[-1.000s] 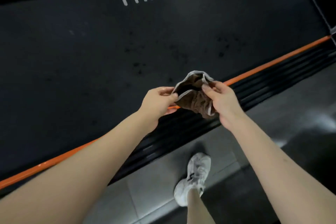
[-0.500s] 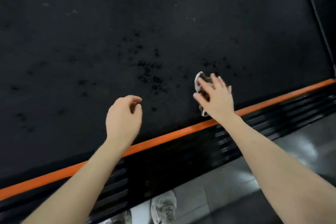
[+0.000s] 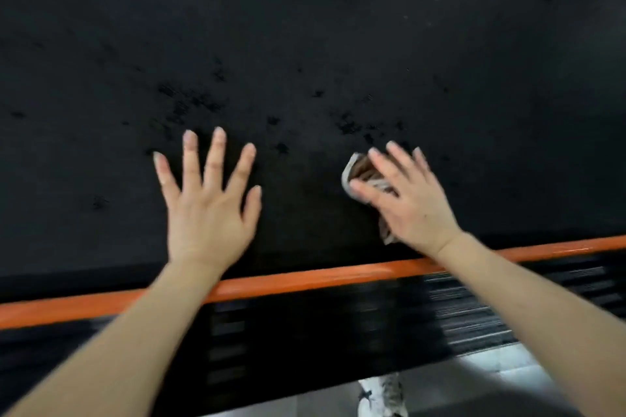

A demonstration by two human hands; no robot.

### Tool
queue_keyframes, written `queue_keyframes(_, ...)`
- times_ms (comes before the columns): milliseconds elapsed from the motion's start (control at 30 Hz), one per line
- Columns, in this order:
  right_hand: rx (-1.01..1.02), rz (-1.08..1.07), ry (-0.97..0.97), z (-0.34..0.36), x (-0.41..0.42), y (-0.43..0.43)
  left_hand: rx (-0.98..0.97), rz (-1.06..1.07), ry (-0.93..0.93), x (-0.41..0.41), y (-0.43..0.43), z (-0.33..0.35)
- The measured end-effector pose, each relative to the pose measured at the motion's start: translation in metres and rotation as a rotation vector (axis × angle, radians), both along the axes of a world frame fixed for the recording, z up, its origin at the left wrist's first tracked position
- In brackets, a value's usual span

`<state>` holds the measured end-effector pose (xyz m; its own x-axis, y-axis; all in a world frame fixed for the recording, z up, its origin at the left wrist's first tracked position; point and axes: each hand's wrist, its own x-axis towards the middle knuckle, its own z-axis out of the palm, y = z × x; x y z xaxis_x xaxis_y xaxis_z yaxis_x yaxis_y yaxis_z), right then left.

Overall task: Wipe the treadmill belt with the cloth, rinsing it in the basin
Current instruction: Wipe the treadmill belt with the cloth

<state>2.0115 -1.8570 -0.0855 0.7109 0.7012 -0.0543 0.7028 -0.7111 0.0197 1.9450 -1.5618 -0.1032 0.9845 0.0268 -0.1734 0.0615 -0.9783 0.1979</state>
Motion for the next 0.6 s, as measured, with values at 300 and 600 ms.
queue_keyframes(300, 0.071, -0.414, -0.051, -0.005, 0.029, -0.077, 0.019, 0.035, -0.013, 0.000, -0.002, 0.010)
queue_keyframes(600, 0.169, -0.356, -0.106, -0.008, 0.028, -0.081, 0.069, 0.057, -0.085, -0.001, -0.005, 0.007)
